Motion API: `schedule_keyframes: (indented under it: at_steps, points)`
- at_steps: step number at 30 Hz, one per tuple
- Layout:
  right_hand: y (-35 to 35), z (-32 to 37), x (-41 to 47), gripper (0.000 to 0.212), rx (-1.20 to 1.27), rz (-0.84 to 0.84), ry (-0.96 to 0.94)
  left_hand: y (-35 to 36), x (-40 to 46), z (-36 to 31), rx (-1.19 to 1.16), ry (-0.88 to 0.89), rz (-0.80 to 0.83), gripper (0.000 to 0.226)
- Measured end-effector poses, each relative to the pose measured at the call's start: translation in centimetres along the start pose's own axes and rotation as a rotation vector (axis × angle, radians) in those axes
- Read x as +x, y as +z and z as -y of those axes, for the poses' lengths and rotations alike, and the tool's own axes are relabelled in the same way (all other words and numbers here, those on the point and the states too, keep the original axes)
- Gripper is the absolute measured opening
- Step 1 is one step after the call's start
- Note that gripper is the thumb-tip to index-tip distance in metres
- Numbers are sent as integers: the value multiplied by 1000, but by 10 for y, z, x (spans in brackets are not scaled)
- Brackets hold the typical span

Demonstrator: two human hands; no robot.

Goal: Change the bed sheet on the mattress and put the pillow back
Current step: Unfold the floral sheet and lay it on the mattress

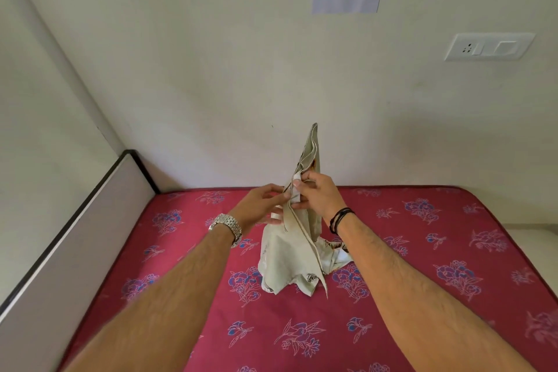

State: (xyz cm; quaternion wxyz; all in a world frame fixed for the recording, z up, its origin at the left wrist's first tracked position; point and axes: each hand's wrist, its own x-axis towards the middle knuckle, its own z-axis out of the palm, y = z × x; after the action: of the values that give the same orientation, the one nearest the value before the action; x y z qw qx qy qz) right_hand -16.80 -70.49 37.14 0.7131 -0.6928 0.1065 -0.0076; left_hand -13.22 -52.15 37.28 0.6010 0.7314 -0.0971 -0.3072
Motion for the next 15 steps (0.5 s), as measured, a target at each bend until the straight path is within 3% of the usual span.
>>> schedule_keyframes:
  at_steps: [5,9,12,13,15]
  points:
    - [6,-4,-3,18,95,3,25,0,0,3,145,-16,-23,45]
    - [9,-6,1,7,58,-39,34,-4,2,12,173,31,-228,17]
    - [-7,-6,0,16,-144,-238,-14,-28,2,17,78,-111,-423,26]
    - [-14,-7,-2,19,-154,-273,-14,-35,1,16,37,-144,-411,24]
    - [-22,-9,-3,18,-47,-200,18,-39,-6,11,4,-144,-207,15]
